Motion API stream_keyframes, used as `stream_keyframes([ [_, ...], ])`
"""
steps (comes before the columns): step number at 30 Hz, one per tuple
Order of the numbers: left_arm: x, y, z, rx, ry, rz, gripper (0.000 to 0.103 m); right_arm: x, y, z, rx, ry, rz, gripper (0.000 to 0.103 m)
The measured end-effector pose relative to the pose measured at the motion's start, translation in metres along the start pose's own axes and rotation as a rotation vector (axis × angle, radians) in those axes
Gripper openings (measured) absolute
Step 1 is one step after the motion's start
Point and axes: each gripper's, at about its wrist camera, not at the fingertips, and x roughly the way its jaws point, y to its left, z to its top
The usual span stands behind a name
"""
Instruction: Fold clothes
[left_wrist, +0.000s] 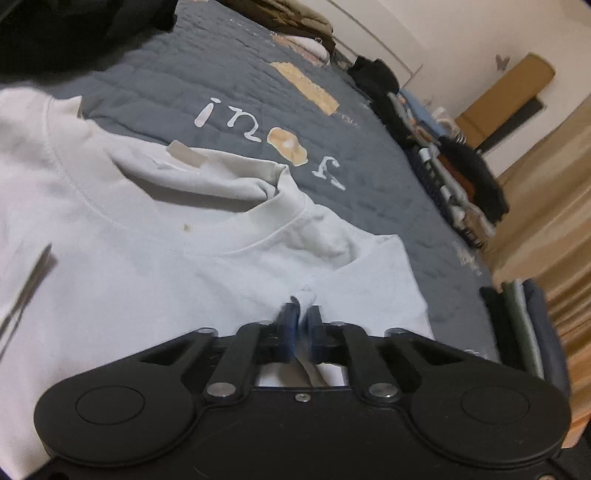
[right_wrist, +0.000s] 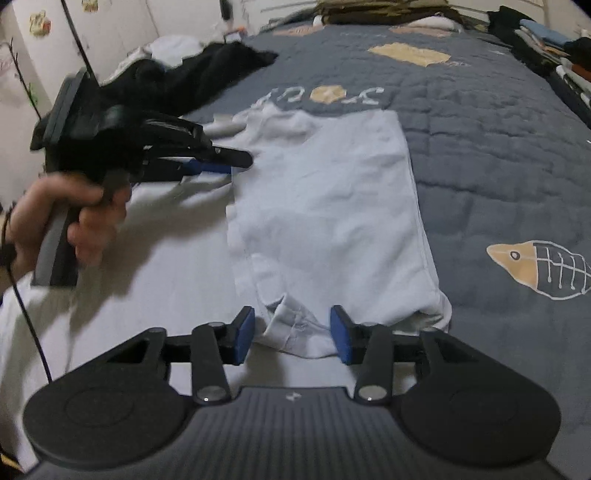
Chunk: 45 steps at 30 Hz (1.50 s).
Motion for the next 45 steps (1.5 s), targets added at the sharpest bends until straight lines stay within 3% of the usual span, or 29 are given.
stream_keyframes([
  [1, -0.003, -0.001, 0.003, 0.010, -0.020, -0.005, 0.004, -0.001, -0.001, -0.001, 0.005, 0.003, 0.008, 0.034],
  [3, -0.010, 0.002, 0.012, -0.002, -0.059, -0.023, 0.003, -0.006, -0.003, -0.002, 0.002, 0.012, 0.050, 0.017],
  [5, -0.010, 0.003, 0.017, -0.008, -0.059, -0.024, 0.003, -0.011, -0.002, -0.004, -0.012, 0.019, 0.080, 0.017],
  [8, 0.001, -0.002, 0.017, 0.041, 0.027, 0.023, 0.004, -0.007, 0.004, -0.006, -0.054, 0.043, 0.065, 0.017],
  [10, 0.000, 0.003, 0.014, -0.002, 0.038, 0.050, 0.011, -0.009, 0.004, -0.007, -0.056, 0.055, 0.073, 0.018],
  [12, -0.007, 0.012, 0.009, -0.064, 0.027, 0.032, 0.039, -0.015, 0.003, -0.006, -0.048, 0.058, 0.101, 0.021],
  [14, -0.013, 0.015, 0.006, -0.101, 0.025, -0.012, 0.044, -0.023, -0.001, -0.002, -0.009, 0.023, 0.138, 0.021],
  [18, -0.004, 0.006, -0.001, -0.104, 0.053, -0.041, 0.045, -0.033, -0.006, 0.009, 0.078, -0.148, 0.156, 0.022],
  [20, 0.003, 0.000, -0.005, -0.101, 0.053, -0.036, 0.043, -0.025, -0.004, 0.012, 0.091, -0.180, 0.156, 0.022],
  [22, 0.006, 0.000, -0.006, -0.103, 0.034, -0.038, 0.027, -0.010, 0.001, 0.013, 0.084, -0.111, 0.178, 0.022],
  [23, 0.007, 0.000, -0.006, -0.097, 0.024, -0.034, 0.009, -0.001, 0.004, 0.011, 0.067, -0.048, 0.199, 0.022],
  [28, 0.000, 0.008, -0.002, -0.086, -0.006, 0.012, 0.010, 0.018, 0.015, 0.002, -0.013, 0.107, 0.217, 0.022],
  [31, -0.006, 0.012, -0.004, -0.117, 0.034, -0.001, 0.019, 0.012, 0.004, 0.006, 0.066, 0.101, 0.254, 0.022],
  [35, -0.030, 0.007, -0.012, -0.063, 0.033, -0.006, 0.051, -0.012, -0.005, 0.012, 0.118, 0.017, 0.300, 0.022],
  [37, -0.046, 0.006, -0.016, -0.062, 0.020, -0.005, 0.054, -0.028, -0.011, 0.018, 0.171, -0.065, 0.379, 0.022],
  [41, -0.082, 0.001, -0.029, -0.030, 0.003, -0.003, 0.055, -0.030, -0.008, 0.026, 0.188, -0.214, 0.338, 0.033],
  [45, -0.124, -0.001, -0.050, 0.037, -0.015, 0.048, 0.061, 0.010, -0.011, 0.024, 0.192, -0.046, 0.155, 0.033],
])
